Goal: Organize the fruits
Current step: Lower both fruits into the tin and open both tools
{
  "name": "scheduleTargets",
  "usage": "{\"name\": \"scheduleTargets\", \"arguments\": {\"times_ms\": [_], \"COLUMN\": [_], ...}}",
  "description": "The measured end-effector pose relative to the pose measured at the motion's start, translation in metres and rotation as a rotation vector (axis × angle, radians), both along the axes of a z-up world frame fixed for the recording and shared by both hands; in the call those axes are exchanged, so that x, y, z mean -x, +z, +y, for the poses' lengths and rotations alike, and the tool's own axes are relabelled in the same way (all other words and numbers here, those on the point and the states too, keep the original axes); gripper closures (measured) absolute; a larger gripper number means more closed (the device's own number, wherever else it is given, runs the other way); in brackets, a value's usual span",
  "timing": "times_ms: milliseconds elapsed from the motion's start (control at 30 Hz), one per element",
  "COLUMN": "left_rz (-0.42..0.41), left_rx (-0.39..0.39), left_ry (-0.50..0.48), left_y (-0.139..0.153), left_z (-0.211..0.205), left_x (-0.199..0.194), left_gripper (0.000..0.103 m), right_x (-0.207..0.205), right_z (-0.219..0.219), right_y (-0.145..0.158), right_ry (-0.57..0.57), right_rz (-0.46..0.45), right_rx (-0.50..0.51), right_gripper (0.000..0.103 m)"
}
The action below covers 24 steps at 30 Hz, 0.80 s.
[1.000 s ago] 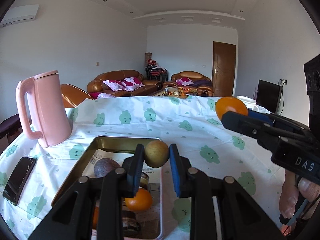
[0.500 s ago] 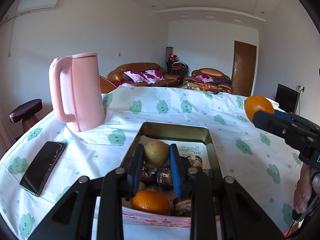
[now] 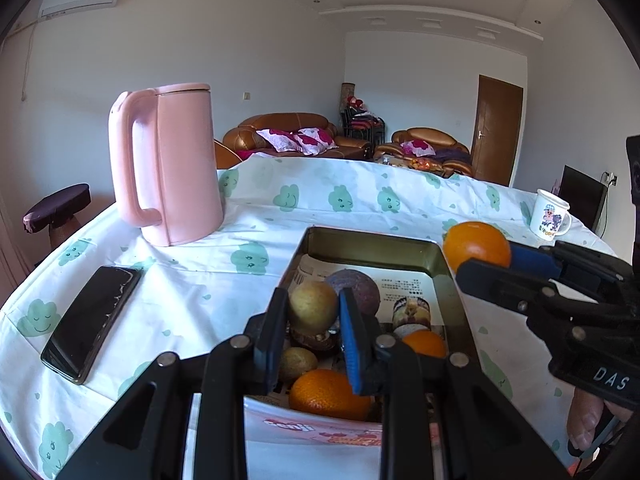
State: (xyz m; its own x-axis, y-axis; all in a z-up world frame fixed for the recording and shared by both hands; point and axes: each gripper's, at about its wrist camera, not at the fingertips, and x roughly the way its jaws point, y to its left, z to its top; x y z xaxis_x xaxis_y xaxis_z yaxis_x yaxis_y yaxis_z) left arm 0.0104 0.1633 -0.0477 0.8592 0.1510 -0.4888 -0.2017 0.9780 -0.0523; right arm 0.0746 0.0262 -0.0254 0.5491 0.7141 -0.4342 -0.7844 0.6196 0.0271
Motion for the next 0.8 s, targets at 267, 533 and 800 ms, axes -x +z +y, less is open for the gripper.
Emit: {"name": "scheduleTargets", "arguments": {"times_ms": [267,533,800], "left_rz": [0.028,0.048,0.037], "left_rx": [0.014,0.025,0.019], "left_ry": [-0.013,-0.006,0.025], "left_y": [-0.007,-0.011,-0.012], "left_z": [0.002,0.006,0.006], "left_x": [-0.006,-0.008,-0.003], "left_gripper": [0.076,0.076,0.048], "right_x": [-0.009,-0.012,-0.007], "right_z": [0.011,0.022,0.024], "right_y": [-0.013,-0.024,-0.026], "right_ry": [-0.004,0.014,0.025], "right_rz": [0.032,0.056,0.053], "right_rx": [0.035,0.08,0.102], "right_gripper": [0.068,0.068,0.043]}}
